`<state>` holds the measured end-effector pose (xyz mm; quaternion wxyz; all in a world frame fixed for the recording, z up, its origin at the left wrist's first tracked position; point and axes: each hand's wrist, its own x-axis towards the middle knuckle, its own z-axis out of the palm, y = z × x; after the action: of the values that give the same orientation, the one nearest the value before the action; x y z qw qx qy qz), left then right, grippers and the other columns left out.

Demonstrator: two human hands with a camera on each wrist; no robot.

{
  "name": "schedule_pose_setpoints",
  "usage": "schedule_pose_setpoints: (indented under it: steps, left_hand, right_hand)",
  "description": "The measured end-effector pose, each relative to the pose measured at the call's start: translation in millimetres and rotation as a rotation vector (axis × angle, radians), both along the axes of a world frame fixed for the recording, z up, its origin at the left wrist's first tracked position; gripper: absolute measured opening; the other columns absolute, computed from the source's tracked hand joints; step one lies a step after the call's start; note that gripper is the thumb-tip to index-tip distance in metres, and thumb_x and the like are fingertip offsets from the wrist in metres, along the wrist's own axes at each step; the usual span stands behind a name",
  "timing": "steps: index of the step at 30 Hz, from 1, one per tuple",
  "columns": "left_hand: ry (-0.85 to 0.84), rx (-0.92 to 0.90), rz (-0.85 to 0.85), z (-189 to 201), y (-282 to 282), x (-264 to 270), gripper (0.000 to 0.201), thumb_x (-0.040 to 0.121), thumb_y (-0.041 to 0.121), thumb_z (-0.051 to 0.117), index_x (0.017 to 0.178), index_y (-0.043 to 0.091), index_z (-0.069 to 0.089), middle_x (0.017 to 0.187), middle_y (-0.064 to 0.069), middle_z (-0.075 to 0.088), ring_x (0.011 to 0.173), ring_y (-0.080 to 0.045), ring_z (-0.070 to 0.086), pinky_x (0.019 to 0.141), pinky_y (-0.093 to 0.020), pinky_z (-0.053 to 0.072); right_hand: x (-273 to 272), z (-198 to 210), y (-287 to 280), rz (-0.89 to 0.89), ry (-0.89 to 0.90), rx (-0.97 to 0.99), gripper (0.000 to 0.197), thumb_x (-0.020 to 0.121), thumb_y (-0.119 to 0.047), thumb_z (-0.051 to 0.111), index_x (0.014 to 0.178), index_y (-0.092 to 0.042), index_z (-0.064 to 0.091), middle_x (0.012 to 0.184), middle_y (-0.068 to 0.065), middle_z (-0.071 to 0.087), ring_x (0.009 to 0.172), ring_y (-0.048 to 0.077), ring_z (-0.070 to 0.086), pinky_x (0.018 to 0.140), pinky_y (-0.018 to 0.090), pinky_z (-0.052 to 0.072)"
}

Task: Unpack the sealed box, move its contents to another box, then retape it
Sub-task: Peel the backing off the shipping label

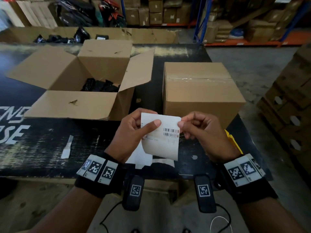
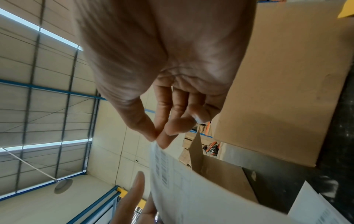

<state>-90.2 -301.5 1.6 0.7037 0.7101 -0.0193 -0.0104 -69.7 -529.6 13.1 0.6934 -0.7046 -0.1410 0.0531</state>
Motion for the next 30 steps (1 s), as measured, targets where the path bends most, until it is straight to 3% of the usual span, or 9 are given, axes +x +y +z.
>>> schedule_pose_setpoints:
  steps: [4, 7, 11, 15, 19, 30]
  left_hand:
    - [-0.001, -0.023, -0.022, 4.2, -7.5, 4.2, 0.033, 0.087, 0.018, 0.072, 0.118, 0.012, 0.062, 0.11, -0.01, 0.075, 0.105, -0.027, 0.072, 0.087, -0.047, 0.057]
    - [0.011, -0.019, -0.058, 9.7, -13.4, 3.9, 0.041, 0.083, 0.024, 0.072, 0.121, 0.012, 0.06, 0.112, -0.01, 0.075, 0.106, -0.029, 0.073, 0.088, -0.05, 0.058]
    - [0.009, -0.007, -0.073, 13.1, -19.6, 4.2, 0.041, 0.082, 0.026, 0.071, 0.12, 0.015, 0.059, 0.112, -0.008, 0.075, 0.106, -0.026, 0.073, 0.083, -0.042, 0.059]
    - [0.013, -0.006, -0.07, 15.4, -24.3, 5.0, 0.044, 0.079, 0.028, 0.071, 0.119, 0.016, 0.059, 0.113, -0.005, 0.075, 0.107, -0.025, 0.072, 0.086, -0.042, 0.06]
    - [0.01, -0.003, -0.07, 16.9, -27.8, 5.0, 0.042, 0.079, 0.028, 0.071, 0.118, 0.017, 0.059, 0.111, -0.003, 0.076, 0.105, -0.023, 0.073, 0.08, -0.035, 0.06]
    - [0.014, -0.024, -0.074, 18.2, -33.8, 5.3, 0.044, 0.078, 0.026, 0.072, 0.119, 0.015, 0.06, 0.11, -0.005, 0.075, 0.105, -0.024, 0.072, 0.08, -0.038, 0.059]
  right_hand:
    - [-2.1, 3.7, -8.0, 0.001, 0.011, 0.061, 0.009, 0.093, -0.004, 0.065, 0.093, 0.004, 0.069, 0.077, 0.014, 0.071, 0.06, 0.019, 0.056, 0.056, 0.026, 0.045]
    - [-0.1, 5.4, -14.5, 0.01, 0.017, 0.098, 0.009, 0.093, -0.005, 0.063, 0.093, 0.001, 0.07, 0.079, 0.016, 0.071, 0.06, 0.02, 0.056, 0.056, 0.027, 0.043]
    - [0.4, 8.7, -20.8, 0.043, 0.01, 0.09, 0.011, 0.094, -0.003, 0.061, 0.088, -0.002, 0.069, 0.078, 0.015, 0.071, 0.059, 0.02, 0.056, 0.055, 0.027, 0.043]
    - [0.9, 9.1, -24.2, 0.068, -0.008, 0.097, 0.015, 0.095, -0.001, 0.06, 0.085, -0.005, 0.07, 0.077, 0.014, 0.071, 0.059, 0.019, 0.056, 0.056, 0.027, 0.044]
    - [1.2, 9.4, -27.3, 0.086, -0.02, 0.1, 0.015, 0.095, -0.001, 0.059, 0.086, -0.007, 0.07, 0.078, 0.013, 0.071, 0.06, 0.019, 0.056, 0.057, 0.028, 0.044]
    - [-0.3, 10.4, -32.6, 0.082, -0.019, 0.107, 0.011, 0.095, -0.002, 0.06, 0.089, -0.003, 0.069, 0.078, 0.012, 0.071, 0.061, 0.018, 0.056, 0.057, 0.027, 0.044]
